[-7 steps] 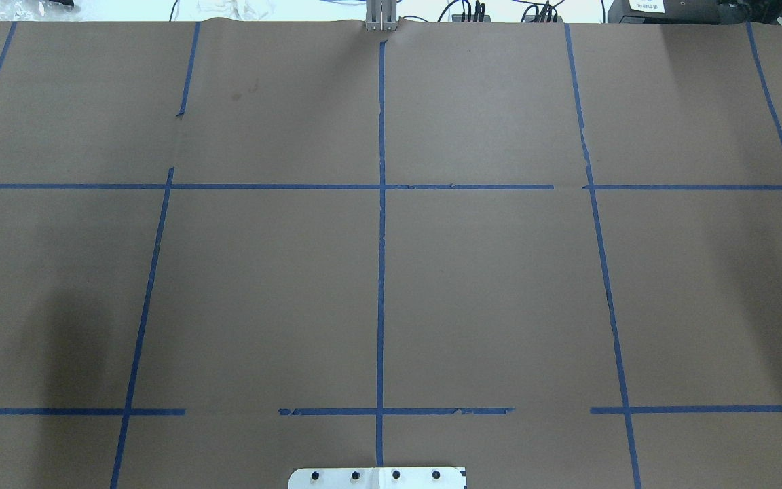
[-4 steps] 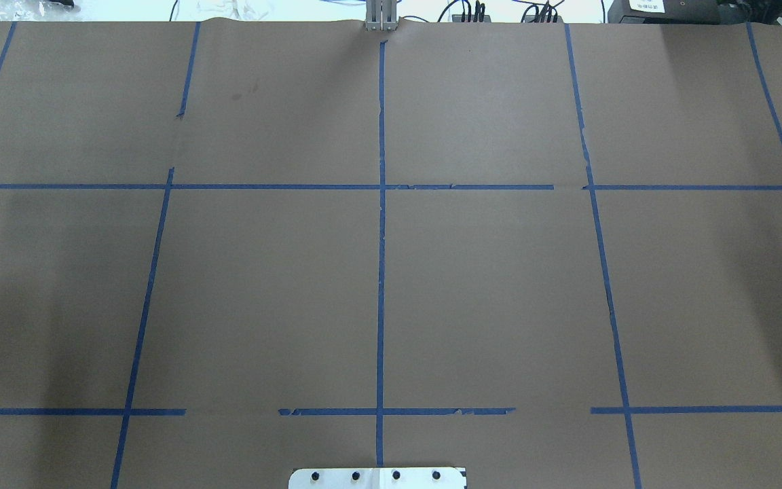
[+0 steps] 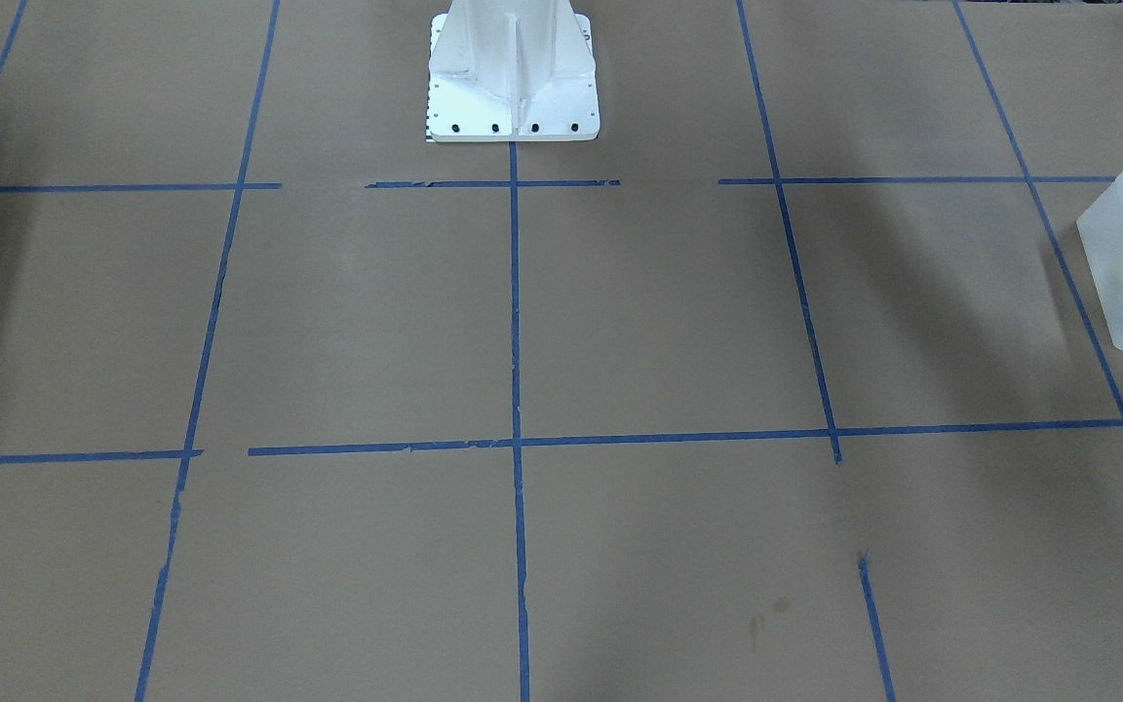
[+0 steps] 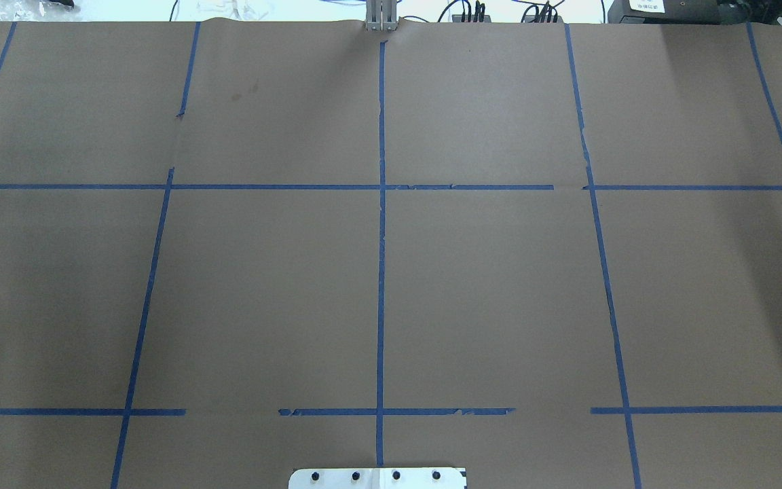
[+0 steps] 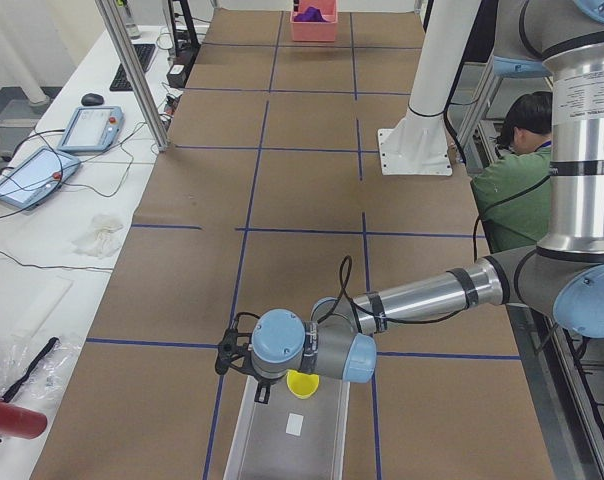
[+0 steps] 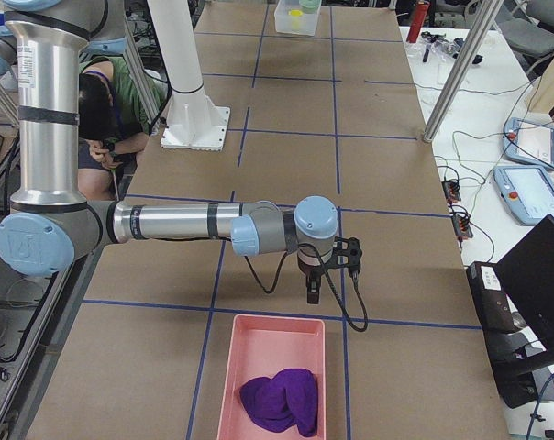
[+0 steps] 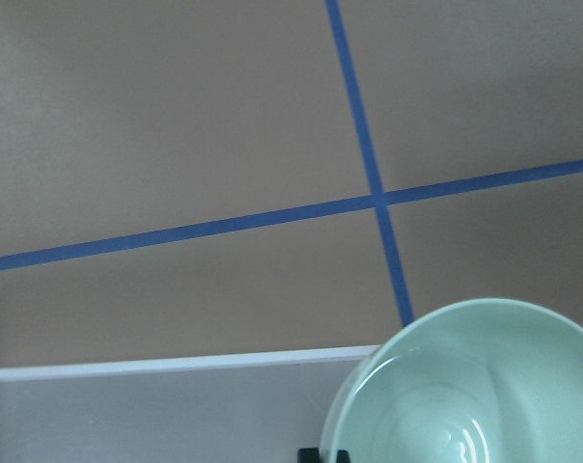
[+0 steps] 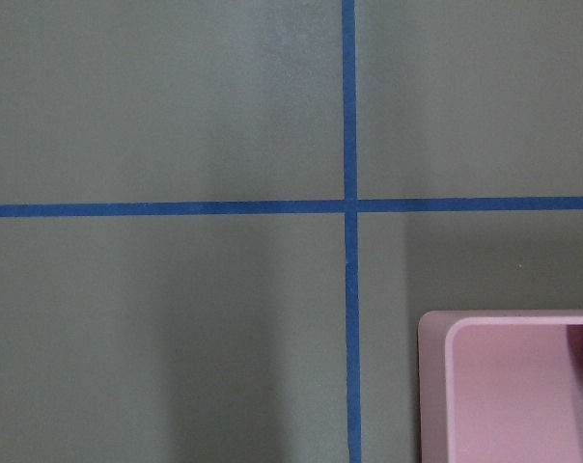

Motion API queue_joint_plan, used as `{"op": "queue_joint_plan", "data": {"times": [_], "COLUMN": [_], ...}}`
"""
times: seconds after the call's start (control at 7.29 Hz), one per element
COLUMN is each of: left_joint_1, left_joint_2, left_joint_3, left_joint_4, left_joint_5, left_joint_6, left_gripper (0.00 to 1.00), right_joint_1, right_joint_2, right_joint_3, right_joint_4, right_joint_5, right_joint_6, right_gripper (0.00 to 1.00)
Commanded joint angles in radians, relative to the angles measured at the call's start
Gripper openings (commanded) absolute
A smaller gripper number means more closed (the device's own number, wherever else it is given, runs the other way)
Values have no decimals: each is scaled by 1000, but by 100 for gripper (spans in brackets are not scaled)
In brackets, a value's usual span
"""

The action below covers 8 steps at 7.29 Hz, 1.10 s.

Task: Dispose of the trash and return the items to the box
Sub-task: 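Carry the pale green bowl off the table into the clear bin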

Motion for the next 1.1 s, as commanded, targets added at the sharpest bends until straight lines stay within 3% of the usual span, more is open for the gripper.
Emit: {"op": "queue_joint_plan", "data": {"times": [0.0,0.69,0.96], "left_joint_1": [-59,-200,-208], "left_joint_2": [-11,-57,-60], "left_joint_3": [77,243,325], "left_joint_4": [65,76,-78], "left_joint_5": [0,1,88], "left_joint_6": [8,-52,-100], "left_gripper": [0,0,0], "right_joint_1": [0,0,0], "right_joint_2": [22,37,37], "right_joint_3": [-7,8,13], "right_joint_4": [0,3,3], "right_joint_5": [53,55,55], "right_joint_6": [6,17,17], "right_gripper": [100,100,100]}}
